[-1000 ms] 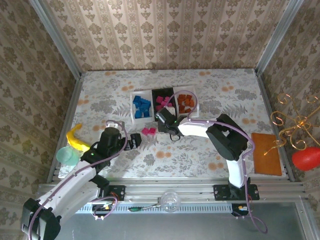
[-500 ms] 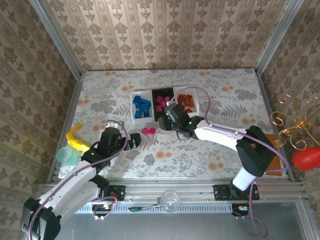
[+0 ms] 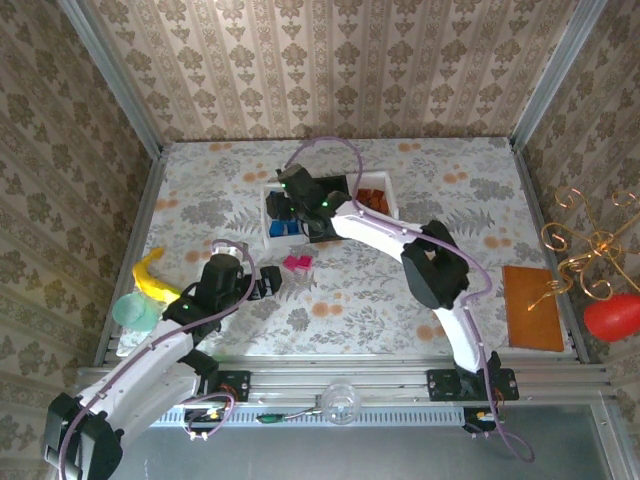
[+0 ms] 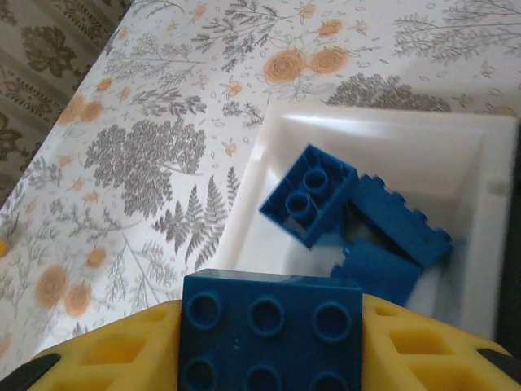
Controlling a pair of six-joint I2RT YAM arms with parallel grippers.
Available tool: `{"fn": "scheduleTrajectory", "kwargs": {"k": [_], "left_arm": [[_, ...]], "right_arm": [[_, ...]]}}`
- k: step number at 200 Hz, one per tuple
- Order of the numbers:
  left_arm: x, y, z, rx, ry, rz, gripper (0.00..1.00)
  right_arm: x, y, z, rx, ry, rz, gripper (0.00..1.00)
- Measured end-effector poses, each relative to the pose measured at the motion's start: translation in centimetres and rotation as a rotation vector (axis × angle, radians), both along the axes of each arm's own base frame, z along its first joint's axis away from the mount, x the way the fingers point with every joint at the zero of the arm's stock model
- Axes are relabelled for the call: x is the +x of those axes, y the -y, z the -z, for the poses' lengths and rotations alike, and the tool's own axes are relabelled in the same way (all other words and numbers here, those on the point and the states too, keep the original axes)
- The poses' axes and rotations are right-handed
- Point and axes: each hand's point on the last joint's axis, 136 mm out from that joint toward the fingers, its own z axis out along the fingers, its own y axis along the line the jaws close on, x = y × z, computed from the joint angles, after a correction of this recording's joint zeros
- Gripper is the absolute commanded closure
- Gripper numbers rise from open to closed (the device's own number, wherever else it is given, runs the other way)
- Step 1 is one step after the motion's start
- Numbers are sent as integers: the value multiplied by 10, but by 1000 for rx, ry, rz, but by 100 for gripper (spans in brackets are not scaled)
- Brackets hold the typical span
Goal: Sort the legos into containers by color
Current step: Place the lego in the container, then turn over the lego at the center of the table.
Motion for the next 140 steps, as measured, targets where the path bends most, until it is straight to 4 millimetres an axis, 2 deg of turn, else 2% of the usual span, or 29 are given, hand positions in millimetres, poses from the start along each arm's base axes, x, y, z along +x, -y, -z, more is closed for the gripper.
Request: {"fn": "scheduleTrajectory", "kwargs": {"k": [14,24,38,60,89,122,140], "left_arm": [[0,0,2,3,-8,1,0],[0,1,5,7,-17,4,0],[0,2,9,12,-31,6,0],[0,3,16,21,-55,12,0],[3,9,25,20,-87,29,3],[14,21,39,46,-147,62,23],[24,30,45,58,-167,79,27]], "right_arm": [[11,-7,3,-4,-5,4,31],[17,-10,3,5,-13,15,23],[21,-13,-2,11,-6,15,17],[17,-10,-7,14,-6,12,14],[-12,13,-7,6,-35,1,13],[-60,56,-23,34,-24,3,13],[-79,76,-32,52,-5,14,13]]}}
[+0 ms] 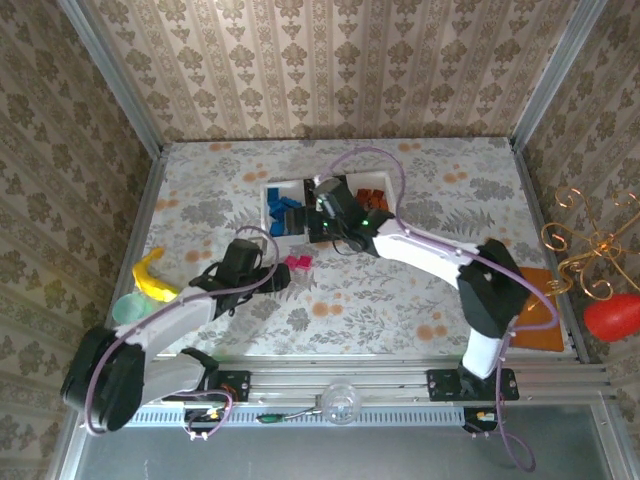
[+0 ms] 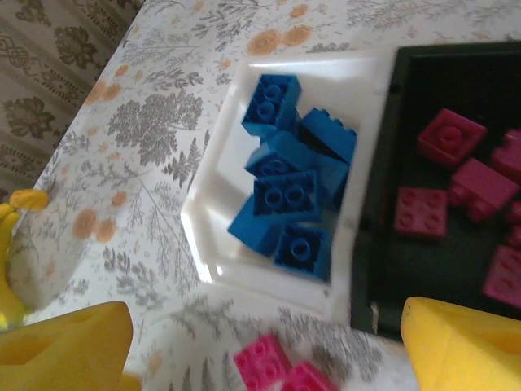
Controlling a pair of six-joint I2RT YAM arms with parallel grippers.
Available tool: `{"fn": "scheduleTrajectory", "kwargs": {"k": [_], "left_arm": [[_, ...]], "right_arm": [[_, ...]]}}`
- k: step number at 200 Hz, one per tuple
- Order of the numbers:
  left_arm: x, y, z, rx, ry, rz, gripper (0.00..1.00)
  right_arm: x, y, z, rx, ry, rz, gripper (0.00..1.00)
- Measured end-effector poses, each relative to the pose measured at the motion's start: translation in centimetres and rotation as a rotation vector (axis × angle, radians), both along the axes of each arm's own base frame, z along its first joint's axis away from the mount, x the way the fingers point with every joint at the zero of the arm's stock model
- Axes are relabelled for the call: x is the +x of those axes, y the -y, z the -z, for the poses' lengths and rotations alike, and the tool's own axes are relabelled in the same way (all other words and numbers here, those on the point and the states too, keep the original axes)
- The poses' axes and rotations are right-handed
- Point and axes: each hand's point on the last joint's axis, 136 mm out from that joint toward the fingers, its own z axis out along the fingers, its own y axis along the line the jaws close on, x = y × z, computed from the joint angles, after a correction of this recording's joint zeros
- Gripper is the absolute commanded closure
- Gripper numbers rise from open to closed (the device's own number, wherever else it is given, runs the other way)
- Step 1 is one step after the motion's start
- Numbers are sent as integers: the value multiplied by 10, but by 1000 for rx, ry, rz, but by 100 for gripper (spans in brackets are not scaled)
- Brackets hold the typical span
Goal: Sort the legos into containers by color
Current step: Turn over the lego at the center of the table, then pick up the lego from the center of the table.
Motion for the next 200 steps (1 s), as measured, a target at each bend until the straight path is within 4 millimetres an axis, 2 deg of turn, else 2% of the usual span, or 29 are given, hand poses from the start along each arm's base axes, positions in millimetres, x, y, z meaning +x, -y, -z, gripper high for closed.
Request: {"fn": "scheduleTrajectory", "kwargs": {"k": [21,52,76,88,114,135,151,170,183,200], "left_arm": [[14,9,8,12,-14,8,32],[29,16,22,37,-31,7,37],[38,17,31,67,-41,0,48],[45,19,29,67,-26,-5,52],[49,9,29,80,-10,-43,54],[38,-10,30,100,-6,-78,54],[18,-30,39,122,-35,-110,53],[-1,-40,41,122,-64,-124,48],[-4,-36,29,89,-43,-122,42],[-5,-28,1,34,27,-105,34]], "right_arm": [[-18,18,0,3,8,6,12],[-37,40,13,-21,-8,22,12],[-45,49,15,-24,-9,27,12],[-46,51,11,-19,-2,28,12],[-47,52,3,-5,10,28,12],[-48,51,8,-10,0,24,11],[-48,45,24,-37,-33,18,12],[-48,30,59,-87,-100,14,12],[-49,21,85,-128,-151,23,12],[-48,12,113,-169,-201,44,13]]}}
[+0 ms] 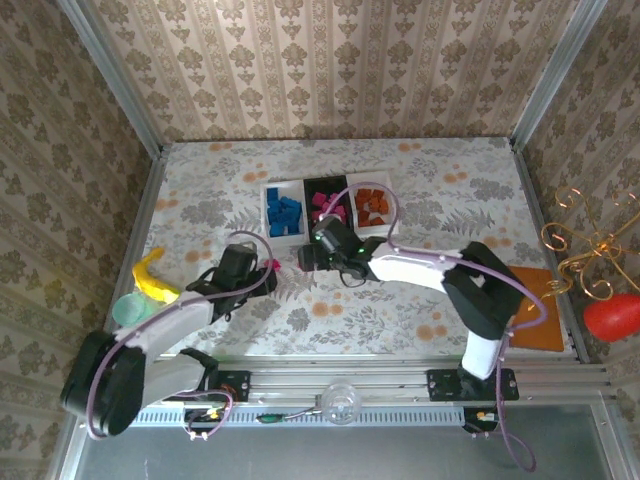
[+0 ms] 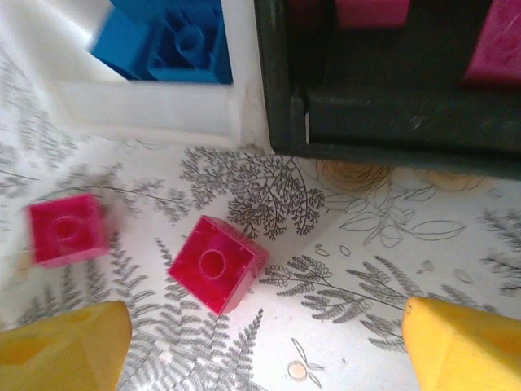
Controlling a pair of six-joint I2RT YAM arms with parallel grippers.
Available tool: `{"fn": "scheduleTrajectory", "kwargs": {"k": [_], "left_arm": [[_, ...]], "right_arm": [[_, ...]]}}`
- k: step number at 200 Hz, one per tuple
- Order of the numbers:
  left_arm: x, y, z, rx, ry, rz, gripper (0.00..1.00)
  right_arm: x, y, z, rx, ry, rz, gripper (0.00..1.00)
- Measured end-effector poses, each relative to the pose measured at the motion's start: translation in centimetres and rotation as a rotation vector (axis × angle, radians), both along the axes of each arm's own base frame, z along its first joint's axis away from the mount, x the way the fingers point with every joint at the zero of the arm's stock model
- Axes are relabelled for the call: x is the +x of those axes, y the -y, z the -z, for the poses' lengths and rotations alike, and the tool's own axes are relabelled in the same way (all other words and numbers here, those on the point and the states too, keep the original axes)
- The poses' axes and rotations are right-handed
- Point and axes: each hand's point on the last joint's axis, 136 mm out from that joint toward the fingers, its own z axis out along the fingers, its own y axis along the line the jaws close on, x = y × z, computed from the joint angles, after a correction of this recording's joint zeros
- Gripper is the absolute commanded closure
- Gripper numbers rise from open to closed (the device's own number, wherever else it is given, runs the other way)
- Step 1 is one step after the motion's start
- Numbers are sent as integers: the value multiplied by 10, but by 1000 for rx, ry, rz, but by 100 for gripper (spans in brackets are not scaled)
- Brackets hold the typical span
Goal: Sort the legos into containers by color
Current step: Pick up the lego from the center of the table, then place the lego in the container.
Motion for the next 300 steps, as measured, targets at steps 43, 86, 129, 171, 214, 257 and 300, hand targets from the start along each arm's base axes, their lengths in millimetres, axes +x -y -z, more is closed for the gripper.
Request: {"fn": "scheduleTrajectory", "kwargs": {"k": [43,86,129,171,214,257,300], "left_arm": [[0,7,-60,-79,151,2,17],[-4,-4,-59,-46,150,-26,7],[0,-11,-46,-13,113,-54,3],[2,-15,-31,15,68,-66,0],[5,-11,-11,55,13,-38,0],[10,-7,3,59,-28,-30,0],[15,-6,-1,33,-24,-32,6]], "right_arm": [[12,-19,24,-21,-39,54,19],[17,-35,38,-69,-49,46,35],[14,-29,45,-143,-39,43,56],[2,-7,44,-167,-25,29,66],[-2,21,-1,-152,59,10,68],[55,35,-77,-56,198,91,67],[123,36,-76,-66,212,157,38]]}}
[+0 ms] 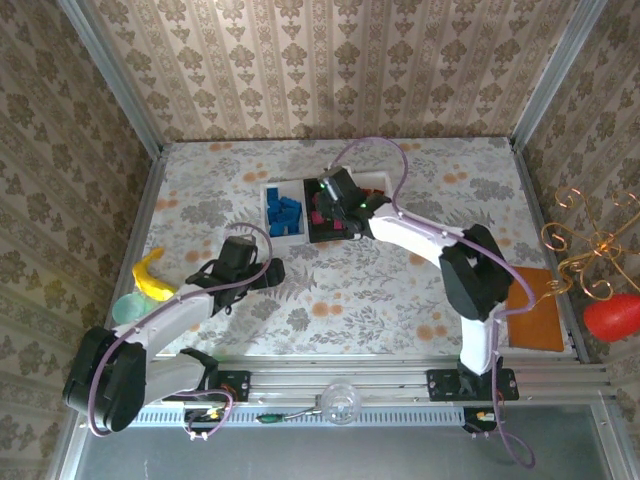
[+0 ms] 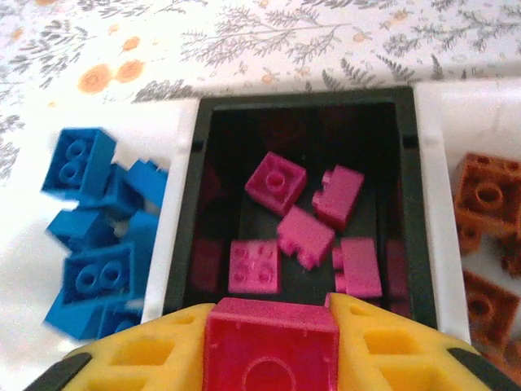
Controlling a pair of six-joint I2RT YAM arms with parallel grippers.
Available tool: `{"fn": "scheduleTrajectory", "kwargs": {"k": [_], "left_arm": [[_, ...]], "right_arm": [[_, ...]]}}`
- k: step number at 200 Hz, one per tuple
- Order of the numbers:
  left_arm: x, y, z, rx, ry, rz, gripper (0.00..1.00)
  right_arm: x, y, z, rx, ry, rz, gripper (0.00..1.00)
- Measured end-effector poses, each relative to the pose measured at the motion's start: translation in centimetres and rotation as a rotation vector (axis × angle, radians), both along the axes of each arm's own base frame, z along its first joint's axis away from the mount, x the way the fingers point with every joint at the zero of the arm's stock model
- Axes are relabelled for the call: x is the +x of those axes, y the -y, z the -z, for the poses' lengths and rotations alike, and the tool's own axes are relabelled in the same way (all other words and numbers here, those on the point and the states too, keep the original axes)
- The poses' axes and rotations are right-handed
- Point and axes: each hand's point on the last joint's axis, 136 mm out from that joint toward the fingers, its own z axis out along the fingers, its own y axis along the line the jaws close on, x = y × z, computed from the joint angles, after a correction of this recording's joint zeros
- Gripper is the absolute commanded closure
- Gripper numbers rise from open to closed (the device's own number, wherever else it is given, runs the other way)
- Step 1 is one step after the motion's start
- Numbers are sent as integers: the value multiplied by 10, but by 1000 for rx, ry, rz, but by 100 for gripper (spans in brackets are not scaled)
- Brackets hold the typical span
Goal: Sort the legos into containers by color
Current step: Place the lego in the container, then pick up the lego from the center of the table.
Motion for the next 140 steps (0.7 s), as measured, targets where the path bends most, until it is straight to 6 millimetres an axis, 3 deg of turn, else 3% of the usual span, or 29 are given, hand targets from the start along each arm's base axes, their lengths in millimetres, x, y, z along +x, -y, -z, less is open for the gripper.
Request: {"fn": "scheduleTrajectory", "kwargs": {"k": [7,17,52,98,140], "left_arm": [[1,0,-1,-4,2,0,8],[2,0,-1,-9,4,-1,10],[3,0,10,-1,-26,-1,11],[6,4,39,35,-110,8,17],[15,2,46,103,-136,2,28]], "right_arm": [[9,-4,4,1,-6,0,27],[18,-8,9,0,-18,-2,20],[18,-11,13,0,-34,-15,14],[-21,-2,7,9,-41,-51,13],[-47,15,-1,27,-28,-54,13]]}}
